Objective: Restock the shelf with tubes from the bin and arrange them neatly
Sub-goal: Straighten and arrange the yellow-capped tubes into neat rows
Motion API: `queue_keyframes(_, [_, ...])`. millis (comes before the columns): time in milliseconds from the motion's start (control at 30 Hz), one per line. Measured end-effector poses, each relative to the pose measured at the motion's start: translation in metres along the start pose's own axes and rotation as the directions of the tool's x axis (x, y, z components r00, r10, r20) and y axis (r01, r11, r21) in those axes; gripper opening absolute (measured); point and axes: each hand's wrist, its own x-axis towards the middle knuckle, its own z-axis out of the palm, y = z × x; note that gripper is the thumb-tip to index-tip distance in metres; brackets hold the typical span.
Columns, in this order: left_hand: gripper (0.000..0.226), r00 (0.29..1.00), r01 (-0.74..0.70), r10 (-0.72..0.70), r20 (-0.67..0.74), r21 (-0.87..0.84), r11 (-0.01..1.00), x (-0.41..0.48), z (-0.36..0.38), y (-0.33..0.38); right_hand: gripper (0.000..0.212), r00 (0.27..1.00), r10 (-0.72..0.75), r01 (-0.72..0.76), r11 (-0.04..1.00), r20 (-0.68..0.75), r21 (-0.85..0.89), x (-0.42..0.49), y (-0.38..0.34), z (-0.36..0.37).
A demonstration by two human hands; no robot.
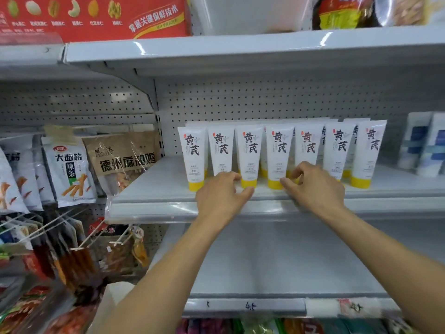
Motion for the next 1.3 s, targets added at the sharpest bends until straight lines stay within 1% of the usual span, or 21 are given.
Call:
queue_keyframes(100, [0.047,0.993,0.091,-0.077,-0.091,0.152,0.984,0.005,0.009,0.014,0.041,0.999,-0.037,0.041,0.995,0.039,-0.090,0.008,0.001,-0.001])
queue_keyframes(200, [0.050,0.989,0.133,-0.112,-0.098,0.244,0.961,0.010,0.015,0.024,0.043,0.995,-0.073,0.080,0.992,0.072,-0.101,0.015,0.000,0.001])
queue_keyframes(333, [0.050,0.984,0.176,-0.158,-0.085,0.283,0.943,0.018,0.020,0.032,0.040,0.991,-0.082,0.090,0.993,0.105,-0.077,0.019,0.000,0.001])
queue_keyframes(500, [0.057,0.969,0.245,-0.225,-0.100,0.298,0.923,0.025,0.026,0.037,0.037,0.992,-0.067,0.074,0.995,0.108,-0.064,0.023,0.000,0.007])
queue_keyframes(633, [0.049,0.961,0.272,-0.244,-0.127,0.315,0.909,0.026,0.028,0.037,0.037,0.993,-0.072,0.077,0.995,0.089,-0.056,0.025,0.002,0.010])
queue_keyframes(767, [0.044,0.957,0.286,-0.257,-0.133,0.313,0.905,0.025,0.027,0.039,0.036,0.994,-0.065,0.068,0.997,0.090,-0.030,0.026,0.003,0.011])
queue_keyframes(1033, [0.046,0.955,0.297,-0.273,-0.119,0.307,0.904,0.024,0.026,0.040,0.035,0.987,-0.100,0.101,0.995,0.124,-0.008,0.025,0.005,0.007])
queue_keyframes(1133, [0.043,0.952,0.307,-0.292,-0.096,0.241,0.921,0.019,0.020,0.040,0.032,0.977,-0.135,0.125,0.990,0.165,0.071,0.024,0.012,0.004])
queue_keyframes(1200, [0.039,0.960,0.277,-0.263,-0.096,0.188,0.942,0.014,0.017,0.038,0.030,0.964,-0.183,0.160,0.979,0.191,0.125,0.022,0.019,-0.001])
queue_keyframes(1300, [0.040,0.959,0.268,-0.257,-0.121,0.082,0.960,0.005,0.017,0.039,0.028,0.949,-0.254,0.218,0.956,0.186,0.195,0.017,0.035,-0.011])
